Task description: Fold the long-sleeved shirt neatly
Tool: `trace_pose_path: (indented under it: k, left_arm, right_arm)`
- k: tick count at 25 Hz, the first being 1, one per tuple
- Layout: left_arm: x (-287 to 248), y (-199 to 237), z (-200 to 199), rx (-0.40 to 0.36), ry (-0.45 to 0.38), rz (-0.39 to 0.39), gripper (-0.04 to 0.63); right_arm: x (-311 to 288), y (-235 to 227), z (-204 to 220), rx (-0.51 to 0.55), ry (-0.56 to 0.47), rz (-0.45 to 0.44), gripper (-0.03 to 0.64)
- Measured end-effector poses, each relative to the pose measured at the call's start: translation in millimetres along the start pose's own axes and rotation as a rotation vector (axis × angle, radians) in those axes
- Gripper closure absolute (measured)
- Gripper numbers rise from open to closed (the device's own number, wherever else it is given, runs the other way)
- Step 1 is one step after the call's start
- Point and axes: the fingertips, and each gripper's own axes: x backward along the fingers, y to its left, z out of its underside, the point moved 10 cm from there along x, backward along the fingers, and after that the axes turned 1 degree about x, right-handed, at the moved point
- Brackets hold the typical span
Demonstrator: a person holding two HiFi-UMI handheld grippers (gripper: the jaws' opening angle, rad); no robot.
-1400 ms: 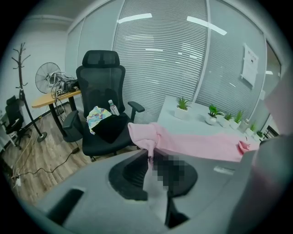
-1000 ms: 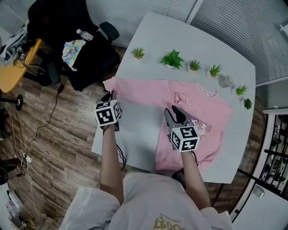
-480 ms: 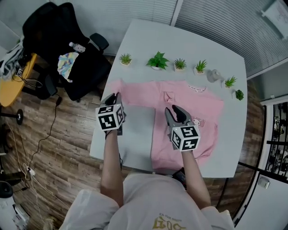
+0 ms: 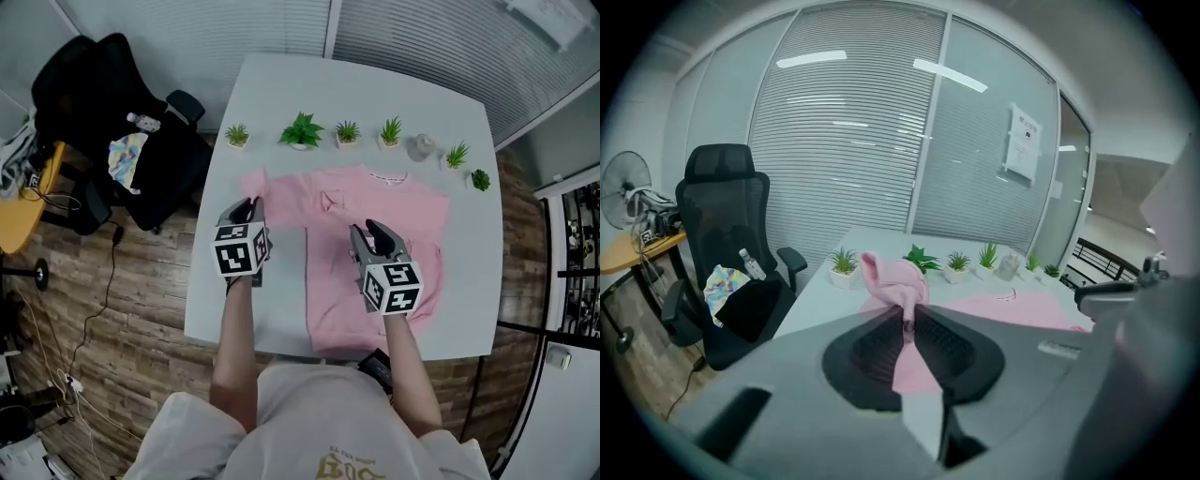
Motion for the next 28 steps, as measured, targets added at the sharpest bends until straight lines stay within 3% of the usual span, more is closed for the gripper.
trace_pose_path:
  k: [14,28]
  left_arm:
    - [-6.4,-78.8,-20.9,-0.098,-0.012,0.078,0.558]
    - [-16.0,-154.4,-30.5,-0.130,-0.035,0.112,0.558]
  right_arm:
    - [29.6,-51.4,2.1,-0.081,-0.049,0.046,0.480]
    - [56.9,-101.2,6.2,-0.112,-0.068,0.048,0.479]
